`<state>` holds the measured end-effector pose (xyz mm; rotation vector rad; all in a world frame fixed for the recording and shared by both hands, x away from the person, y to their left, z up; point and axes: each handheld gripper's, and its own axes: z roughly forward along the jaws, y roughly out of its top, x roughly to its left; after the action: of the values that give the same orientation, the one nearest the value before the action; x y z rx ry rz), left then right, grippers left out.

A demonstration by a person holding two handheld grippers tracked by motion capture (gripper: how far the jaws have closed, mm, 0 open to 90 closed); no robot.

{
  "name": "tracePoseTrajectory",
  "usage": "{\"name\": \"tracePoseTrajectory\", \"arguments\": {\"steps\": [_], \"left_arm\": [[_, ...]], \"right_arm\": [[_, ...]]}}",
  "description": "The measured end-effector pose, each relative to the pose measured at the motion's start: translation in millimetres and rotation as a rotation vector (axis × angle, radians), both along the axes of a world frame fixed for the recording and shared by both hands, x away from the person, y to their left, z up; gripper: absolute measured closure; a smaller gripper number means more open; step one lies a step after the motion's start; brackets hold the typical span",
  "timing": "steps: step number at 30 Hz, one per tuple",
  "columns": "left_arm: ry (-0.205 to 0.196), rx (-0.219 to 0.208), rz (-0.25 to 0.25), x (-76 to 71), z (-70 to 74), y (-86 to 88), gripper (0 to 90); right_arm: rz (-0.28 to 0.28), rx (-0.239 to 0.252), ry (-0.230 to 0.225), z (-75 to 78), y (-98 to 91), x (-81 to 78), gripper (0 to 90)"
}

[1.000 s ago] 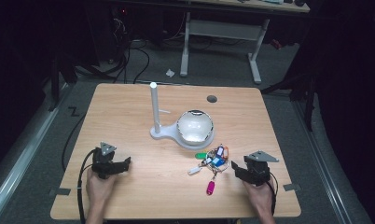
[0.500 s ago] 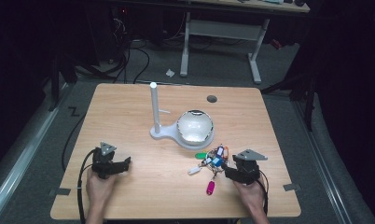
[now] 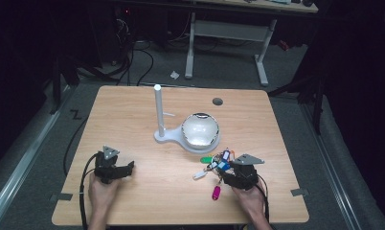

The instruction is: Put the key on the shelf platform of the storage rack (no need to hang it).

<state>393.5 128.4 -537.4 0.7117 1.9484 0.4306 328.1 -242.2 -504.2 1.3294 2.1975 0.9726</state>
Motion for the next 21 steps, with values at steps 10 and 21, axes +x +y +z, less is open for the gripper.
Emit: {"name": "tracePoseTrajectory", "arguments": {"steps": [10,21], "left_arm": [[0.000,0.001,0.000,0.4,0.0,0.2,15.9],[0.004,-0.006,0.006,0.8,0.4,-0.2,15.9]], "right_arm": [[0.036,-0.008,0.047,-9.2,7.7,2.9,52.1],[0.028,-0.046,0.042,-15.8,15.8,7.1,53.7]]}}
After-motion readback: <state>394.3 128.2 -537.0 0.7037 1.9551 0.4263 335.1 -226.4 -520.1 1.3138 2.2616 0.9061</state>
